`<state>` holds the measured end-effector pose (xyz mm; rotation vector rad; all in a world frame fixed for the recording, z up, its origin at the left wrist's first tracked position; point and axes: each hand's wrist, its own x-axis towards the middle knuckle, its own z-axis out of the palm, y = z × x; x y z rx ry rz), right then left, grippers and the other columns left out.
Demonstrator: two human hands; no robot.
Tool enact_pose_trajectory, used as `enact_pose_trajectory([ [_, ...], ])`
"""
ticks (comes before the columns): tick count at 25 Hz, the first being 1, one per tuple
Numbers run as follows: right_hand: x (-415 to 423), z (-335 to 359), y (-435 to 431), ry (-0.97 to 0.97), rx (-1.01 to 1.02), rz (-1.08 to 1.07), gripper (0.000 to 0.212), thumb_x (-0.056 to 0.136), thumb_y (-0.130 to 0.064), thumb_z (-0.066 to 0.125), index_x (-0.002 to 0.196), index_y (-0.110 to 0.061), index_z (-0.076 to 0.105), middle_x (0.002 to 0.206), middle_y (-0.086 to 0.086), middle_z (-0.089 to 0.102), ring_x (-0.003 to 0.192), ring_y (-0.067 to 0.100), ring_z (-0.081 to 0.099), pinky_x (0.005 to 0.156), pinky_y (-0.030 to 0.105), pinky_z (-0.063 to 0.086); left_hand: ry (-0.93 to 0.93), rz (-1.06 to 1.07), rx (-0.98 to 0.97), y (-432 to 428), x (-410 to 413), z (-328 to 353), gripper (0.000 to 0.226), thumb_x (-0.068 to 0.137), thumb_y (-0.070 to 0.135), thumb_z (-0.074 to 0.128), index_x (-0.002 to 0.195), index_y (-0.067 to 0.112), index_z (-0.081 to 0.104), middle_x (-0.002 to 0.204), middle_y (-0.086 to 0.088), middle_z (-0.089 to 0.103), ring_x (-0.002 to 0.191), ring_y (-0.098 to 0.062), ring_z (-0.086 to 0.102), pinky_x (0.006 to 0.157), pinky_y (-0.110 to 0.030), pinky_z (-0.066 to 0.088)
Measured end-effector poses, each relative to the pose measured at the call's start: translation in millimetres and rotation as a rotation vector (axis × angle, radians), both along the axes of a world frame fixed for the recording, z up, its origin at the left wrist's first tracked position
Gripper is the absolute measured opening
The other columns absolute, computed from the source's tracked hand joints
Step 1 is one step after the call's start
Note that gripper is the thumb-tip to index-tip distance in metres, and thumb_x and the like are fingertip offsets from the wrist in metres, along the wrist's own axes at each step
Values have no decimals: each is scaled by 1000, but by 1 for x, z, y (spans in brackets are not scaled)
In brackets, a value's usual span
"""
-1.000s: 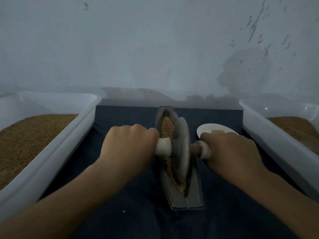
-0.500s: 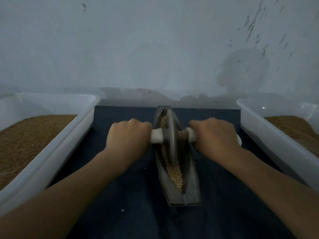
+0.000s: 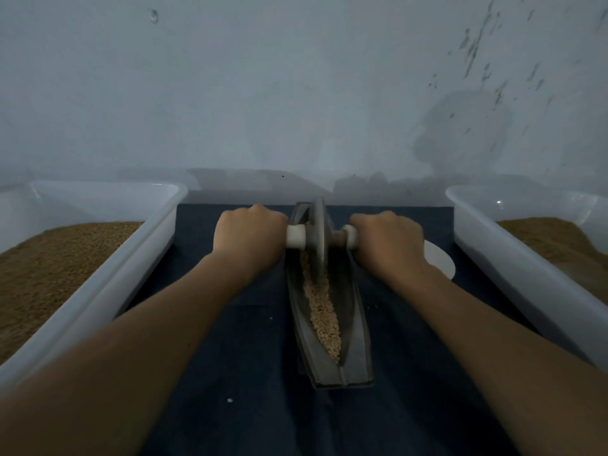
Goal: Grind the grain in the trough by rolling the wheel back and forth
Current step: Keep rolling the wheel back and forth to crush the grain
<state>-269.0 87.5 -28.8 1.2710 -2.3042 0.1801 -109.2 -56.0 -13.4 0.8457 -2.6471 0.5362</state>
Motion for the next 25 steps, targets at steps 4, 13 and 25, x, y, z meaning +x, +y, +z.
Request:
enact_pose_trajectory([
  [4,18,-19,54,38,-8,74,40,76,-30,66,66,-32,27,62,-9,44,57,15,48,46,26,23,47,-124,-195,34,42,-15,30,71,30,73,74,25,44,58,6,32,48,-18,33,45,-27,16],
  [13,-2,-6,5,58,-5,21,25,83,-31,67,77,-31,43,69,-6,51,62,22,54,51,27,26,100,-40,-98,-4,7,-21,17,83,29,62,78,23,47,61,6,31,52,-20,37,50,-31,30],
  [25,33,-3,63,192,42,37,57,59,-32,73,65,-35,16,54,-12,34,45,-1,16,45,18,2,165,-214,-181,28,56,-24,61,49,29,83,68,27,26,54,9,21,43,-13,15,51,-19,3],
])
